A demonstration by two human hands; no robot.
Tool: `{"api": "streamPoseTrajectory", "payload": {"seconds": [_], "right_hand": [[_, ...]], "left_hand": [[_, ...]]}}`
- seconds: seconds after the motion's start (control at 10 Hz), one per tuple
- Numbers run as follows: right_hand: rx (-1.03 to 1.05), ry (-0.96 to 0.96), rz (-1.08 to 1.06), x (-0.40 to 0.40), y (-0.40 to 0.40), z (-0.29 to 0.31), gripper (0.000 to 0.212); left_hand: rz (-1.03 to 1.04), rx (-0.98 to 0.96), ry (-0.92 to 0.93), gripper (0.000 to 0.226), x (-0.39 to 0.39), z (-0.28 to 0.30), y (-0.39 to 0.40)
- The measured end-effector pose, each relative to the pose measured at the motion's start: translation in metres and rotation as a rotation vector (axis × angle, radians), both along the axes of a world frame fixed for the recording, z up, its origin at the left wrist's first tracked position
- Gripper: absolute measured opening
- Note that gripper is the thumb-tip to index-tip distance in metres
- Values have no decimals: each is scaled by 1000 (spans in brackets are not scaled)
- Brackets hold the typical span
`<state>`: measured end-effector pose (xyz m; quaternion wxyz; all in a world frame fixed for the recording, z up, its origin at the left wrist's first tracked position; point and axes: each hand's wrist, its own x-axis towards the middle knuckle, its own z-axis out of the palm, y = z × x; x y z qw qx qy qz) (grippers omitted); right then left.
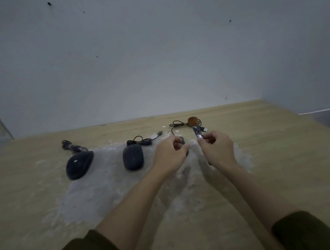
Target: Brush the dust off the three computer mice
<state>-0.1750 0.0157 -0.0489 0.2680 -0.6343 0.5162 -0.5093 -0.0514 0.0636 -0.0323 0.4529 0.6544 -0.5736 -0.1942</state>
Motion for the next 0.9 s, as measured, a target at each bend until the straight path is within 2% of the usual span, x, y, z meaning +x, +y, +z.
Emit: {"api": "streamPoseTrajectory", "payload": {"seconds": [0.2, 0.4, 0.7, 0.8, 0.9], "right_hand": [[56, 207, -124, -17, -94, -10, 21], [174, 380, -169, -18, -151, -22, 25], [237, 568, -210, -11, -161, -19, 27], [104, 647, -225, -3, -143, -13, 30], [31, 621, -114, 12, -122, -10, 34]], "left_hand": [[2, -6, -58, 21, -1, -5, -39], [17, -33, -101, 19, 7, -14, -70], [46, -44, -120, 15, 21, -7, -83], [28, -37, -146, 15, 31, -3, -76], [-1, 11, -175, 16, 46, 4, -60]]}}
